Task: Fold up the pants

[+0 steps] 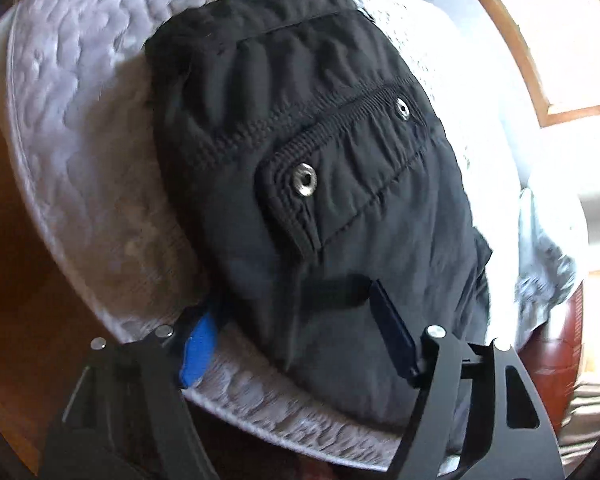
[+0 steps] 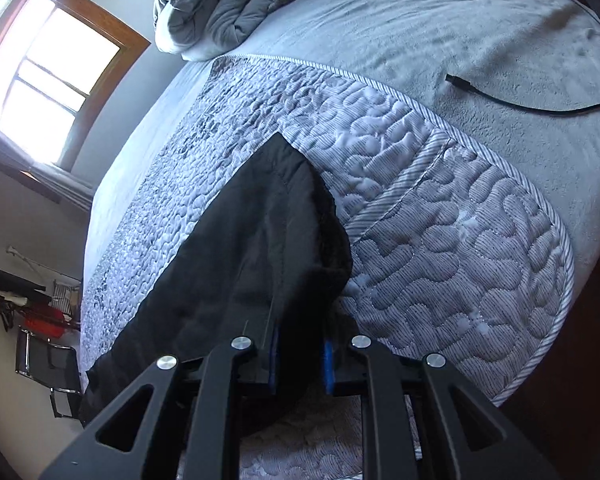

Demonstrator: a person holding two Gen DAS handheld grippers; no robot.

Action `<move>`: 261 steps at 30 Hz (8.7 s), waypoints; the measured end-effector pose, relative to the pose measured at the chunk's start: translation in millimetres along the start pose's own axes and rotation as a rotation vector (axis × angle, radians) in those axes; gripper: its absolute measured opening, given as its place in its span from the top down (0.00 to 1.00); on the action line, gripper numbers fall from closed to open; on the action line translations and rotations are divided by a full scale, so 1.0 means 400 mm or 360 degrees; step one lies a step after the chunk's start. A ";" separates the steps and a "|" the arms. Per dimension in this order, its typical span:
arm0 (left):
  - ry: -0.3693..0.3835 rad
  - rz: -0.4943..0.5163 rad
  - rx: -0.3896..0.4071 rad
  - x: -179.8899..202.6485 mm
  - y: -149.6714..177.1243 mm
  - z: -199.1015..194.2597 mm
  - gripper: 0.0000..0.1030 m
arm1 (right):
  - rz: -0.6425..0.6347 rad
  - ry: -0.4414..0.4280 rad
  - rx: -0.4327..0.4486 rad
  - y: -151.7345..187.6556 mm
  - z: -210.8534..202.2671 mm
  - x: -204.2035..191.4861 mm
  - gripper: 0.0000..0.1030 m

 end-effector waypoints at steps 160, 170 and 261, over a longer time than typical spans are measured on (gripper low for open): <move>0.0381 -0.0177 0.0174 0.063 0.002 0.021 0.06 | -0.1119 -0.0184 -0.0051 0.436 0.116 -0.633 0.30; 0.0636 -0.0369 0.0232 0.075 -0.048 0.083 0.06 | -0.0714 -0.0193 0.0002 0.317 0.141 -0.456 0.30; 0.0690 0.0764 0.0332 0.792 0.068 -0.042 0.76 | -0.0159 -0.0595 -0.0373 0.211 0.279 -0.275 0.75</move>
Point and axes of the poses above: each gripper's, at about its wrist camera, not at the fingertips, and z roughly the way its jaws point, x to its right, y to its underside, the point moved 5 cm from there along z, roughly the way its jaws point, and after that the axes turned 10 degrees about z, right-handed, at the moved point
